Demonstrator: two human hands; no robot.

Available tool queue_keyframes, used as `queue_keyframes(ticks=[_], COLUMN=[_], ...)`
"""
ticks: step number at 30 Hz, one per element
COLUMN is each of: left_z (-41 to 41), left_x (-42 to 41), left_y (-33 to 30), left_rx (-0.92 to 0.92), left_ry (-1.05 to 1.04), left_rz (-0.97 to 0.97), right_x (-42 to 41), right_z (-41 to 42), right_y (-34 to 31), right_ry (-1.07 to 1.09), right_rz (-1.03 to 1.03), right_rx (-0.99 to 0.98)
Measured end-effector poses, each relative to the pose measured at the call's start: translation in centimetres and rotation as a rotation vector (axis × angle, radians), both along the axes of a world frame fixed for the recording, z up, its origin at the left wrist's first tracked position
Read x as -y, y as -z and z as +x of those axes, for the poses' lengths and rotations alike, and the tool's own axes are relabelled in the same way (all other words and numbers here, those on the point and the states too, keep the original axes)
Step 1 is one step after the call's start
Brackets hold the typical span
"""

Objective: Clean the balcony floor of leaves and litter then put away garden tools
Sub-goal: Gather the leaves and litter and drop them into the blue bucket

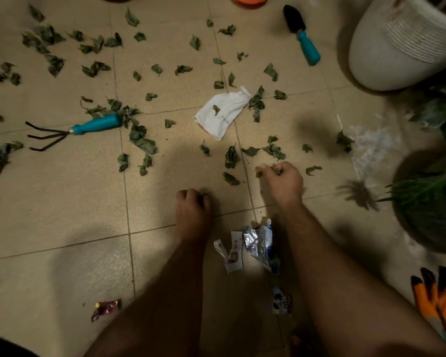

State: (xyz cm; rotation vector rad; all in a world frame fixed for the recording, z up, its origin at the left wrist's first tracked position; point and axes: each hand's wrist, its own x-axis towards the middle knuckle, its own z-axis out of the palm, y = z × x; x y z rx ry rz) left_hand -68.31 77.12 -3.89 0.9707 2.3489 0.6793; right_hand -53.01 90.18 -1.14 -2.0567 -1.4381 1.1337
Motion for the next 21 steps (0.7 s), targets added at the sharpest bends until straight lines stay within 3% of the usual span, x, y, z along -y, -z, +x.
queue_keyframes(ticks=[3, 7, 10, 14, 16, 18, 21], left_z=[0.7, 1.1, 1.3, 1.8, 2.3, 2.7, 3.2], left_x=[-1.6, -3.7, -5.1, -6.3, -6.7, -6.9, -7.2], left_y=[-0.5, -1.3, -0.8, -0.5, -0.3, 0.0, 0.3], left_rx=[0.148, 0.262, 0.272, 0.238, 0.229, 0.187, 0.102], left_ry=[-0.169, -0.197, -0.067, 0.048, 0.100, 0.142, 0.177], left_rz=[0.075, 0.117, 0.075, 0.006, -0.043, -0.091, -0.100], right_x=[-0.8, -0.6, 0.1, 0.9, 0.8, 0.5, 0.2], right_z=[-1.3, -1.4, -0.7, 1.6, 3.8, 6.0, 9.2], right_y=[0.5, 0.9, 0.7, -1.0, -1.0, -0.9, -0.3], right_ry=[-0.166, -0.287, -0.213, 0.372, 0.550, 0.659, 0.735], right_rz=[0.000, -0.036, -0.040, -0.141, -0.142, -0.106, -0.085], right_rx=[0.308, 0.464, 0.232, -0.507, -0.715, -0.707, -0.511])
